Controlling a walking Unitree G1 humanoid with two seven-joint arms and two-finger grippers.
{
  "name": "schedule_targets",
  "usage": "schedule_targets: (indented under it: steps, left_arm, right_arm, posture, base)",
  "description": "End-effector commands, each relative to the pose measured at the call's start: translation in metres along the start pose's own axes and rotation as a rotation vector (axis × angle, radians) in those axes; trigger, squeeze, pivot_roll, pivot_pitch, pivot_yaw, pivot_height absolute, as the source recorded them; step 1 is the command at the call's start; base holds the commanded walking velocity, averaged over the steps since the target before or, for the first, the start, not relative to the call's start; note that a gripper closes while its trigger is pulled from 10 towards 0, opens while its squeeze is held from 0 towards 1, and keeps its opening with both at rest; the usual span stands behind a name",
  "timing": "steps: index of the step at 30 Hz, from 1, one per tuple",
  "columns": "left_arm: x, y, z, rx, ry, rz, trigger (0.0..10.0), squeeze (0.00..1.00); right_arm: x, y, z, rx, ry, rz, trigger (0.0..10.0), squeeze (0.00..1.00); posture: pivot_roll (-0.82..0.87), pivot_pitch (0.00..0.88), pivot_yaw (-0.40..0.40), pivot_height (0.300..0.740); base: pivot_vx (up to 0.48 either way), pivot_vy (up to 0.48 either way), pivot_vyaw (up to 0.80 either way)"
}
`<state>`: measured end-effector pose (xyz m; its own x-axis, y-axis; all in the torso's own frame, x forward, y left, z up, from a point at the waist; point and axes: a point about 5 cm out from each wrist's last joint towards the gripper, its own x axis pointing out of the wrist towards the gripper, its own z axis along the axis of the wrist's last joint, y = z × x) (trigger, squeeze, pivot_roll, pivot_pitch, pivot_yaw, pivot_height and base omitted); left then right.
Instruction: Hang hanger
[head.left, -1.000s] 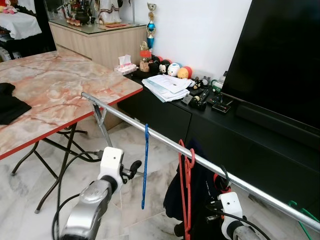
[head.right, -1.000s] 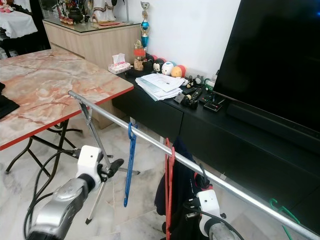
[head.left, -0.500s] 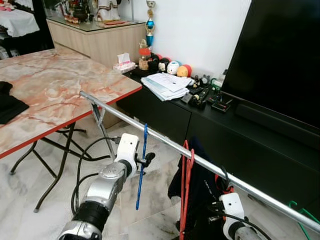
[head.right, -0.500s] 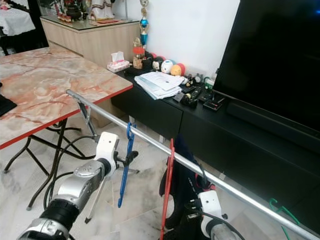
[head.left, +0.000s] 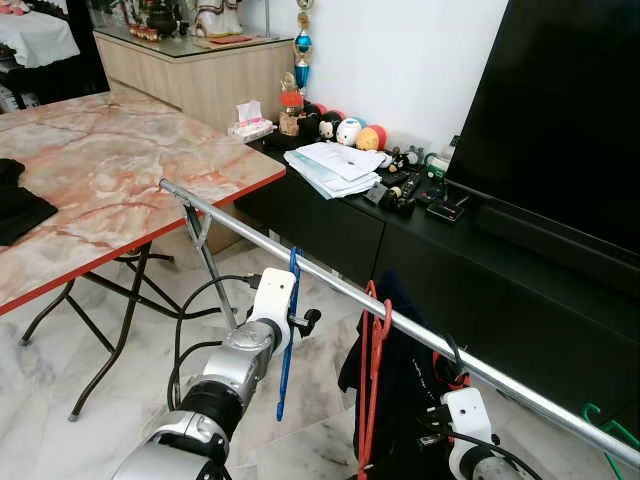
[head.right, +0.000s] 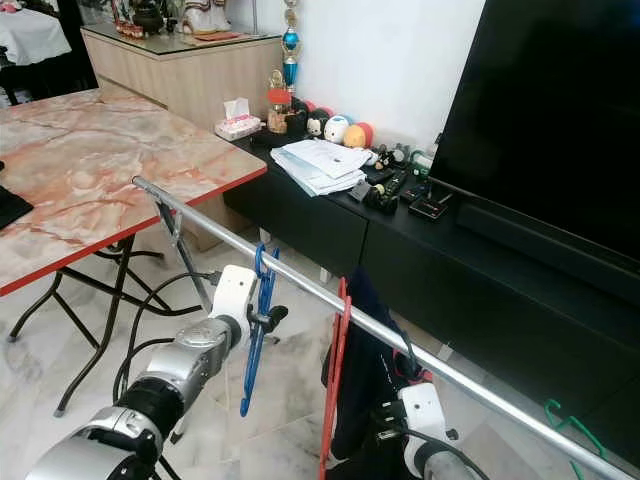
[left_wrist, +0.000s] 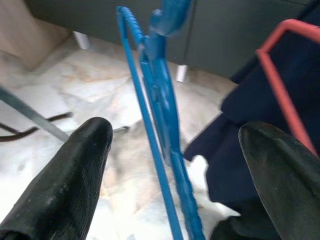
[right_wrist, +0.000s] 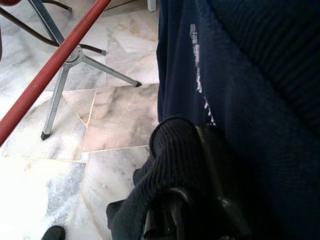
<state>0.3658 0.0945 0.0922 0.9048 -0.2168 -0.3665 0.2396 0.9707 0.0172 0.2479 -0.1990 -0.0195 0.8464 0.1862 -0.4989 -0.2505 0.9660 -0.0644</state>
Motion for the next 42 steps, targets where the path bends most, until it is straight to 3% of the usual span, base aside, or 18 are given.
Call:
schedule_targets:
  steps: [1, 9, 10, 11, 12, 19, 20, 21, 22, 23, 32, 42]
  left_arm:
    - [0.002, -0.002, 0.006, 0.004, -0.015, 0.027, 10.0, 0.0]
    - [0.004, -0.003, 0.003, -0.007, -0.018, 0.078, 10.0, 0.0]
    - [0.004, -0.005, 0.001, -0.028, -0.016, 0.084, 4.7, 0.0]
    - [0.004, -0.006, 0.0, -0.035, -0.016, 0.085, 4.7, 0.0]
    - [0.005, -0.007, 0.0, -0.036, -0.015, 0.084, 0.0, 0.0]
    - [0.005, -0.01, -0.003, -0.053, -0.012, 0.096, 0.0, 0.0]
    - [0.005, -0.01, -0.003, -0.054, -0.013, 0.092, 1.7, 0.0]
    - [0.005, -0.011, -0.003, -0.057, -0.017, 0.087, 1.7, 0.0]
    - [0.005, -0.011, -0.003, -0.067, -0.026, 0.088, 9.4, 0.0]
    - [0.005, -0.011, -0.003, -0.06, -0.025, 0.097, 10.0, 0.0]
    - [0.004, -0.003, -0.005, -0.051, -0.027, 0.148, 10.0, 0.0]
    - [0.003, 0.012, 0.001, -0.054, -0.038, 0.191, 10.0, 0.0]
  right_arm:
    - [-0.004, -0.004, -0.001, -0.001, -0.004, -0.011, 10.0, 0.0]
    - [-0.008, -0.001, -0.005, 0.004, -0.011, -0.01, 10.0, 0.0]
    - [-0.009, -0.001, -0.004, 0.003, -0.012, -0.009, 10.0, 0.0]
    - [-0.009, 0.0, -0.005, 0.003, -0.012, -0.008, 10.0, 0.0]
    - [-0.01, -0.001, -0.005, 0.002, -0.013, -0.008, 10.0, 0.0]
    - [-0.015, 0.0, -0.006, -0.005, -0.018, -0.007, 10.0, 0.0]
    - [-0.016, 0.0, -0.007, -0.005, -0.018, -0.006, 10.0, 0.0]
    - [-0.016, 0.0, -0.007, -0.005, -0.019, -0.005, 10.0, 0.0]
    - [-0.018, 0.001, -0.007, -0.006, -0.021, -0.004, 10.0, 0.0]
    - [-0.019, 0.001, -0.007, -0.006, -0.023, -0.003, 10.0, 0.0]
    - [-0.034, 0.003, 0.0, 0.013, -0.101, -0.009, 10.0, 0.0]
    - [-0.049, 0.005, 0.001, 0.02, -0.117, -0.01, 10.0, 0.0]
  posture:
    - [0.02, 0.0, -0.034, 0.74]
    - [-0.01, 0.0, -0.019, 0.74]
    - [-0.01, 0.0, -0.019, 0.74]
    - [-0.02, 0.0, -0.018, 0.74]
    - [-0.02, 0.0, -0.017, 0.74]
    - [-0.03, 0.0, -0.014, 0.74]
    - [-0.03, 0.0, -0.014, 0.74]
    - [-0.03, 0.0, -0.013, 0.74]
    - [-0.03, 0.0, -0.013, 0.74]
    - [-0.03, 0.0, -0.014, 0.74]
    - [-0.05, 0.02, -0.021, 0.74]
    - [-0.06, 0.057, -0.021, 0.74]
  base:
    - [0.0, 0.0, 0.0]
    - [0.0, 0.0, 0.0]
    - [0.0, 0.0, 0.0]
    - [0.0, 0.0, 0.0]
    - [0.0, 0.0, 0.0]
    - [0.0, 0.0, 0.0]
    - [0.0, 0.0, 0.0]
    - [0.0, 0.0, 0.0]
    - [0.0, 0.0, 0.0]
    - [0.0, 0.0, 0.0]
    - [0.0, 0.0, 0.0]
    - [0.0, 0.0, 0.0]
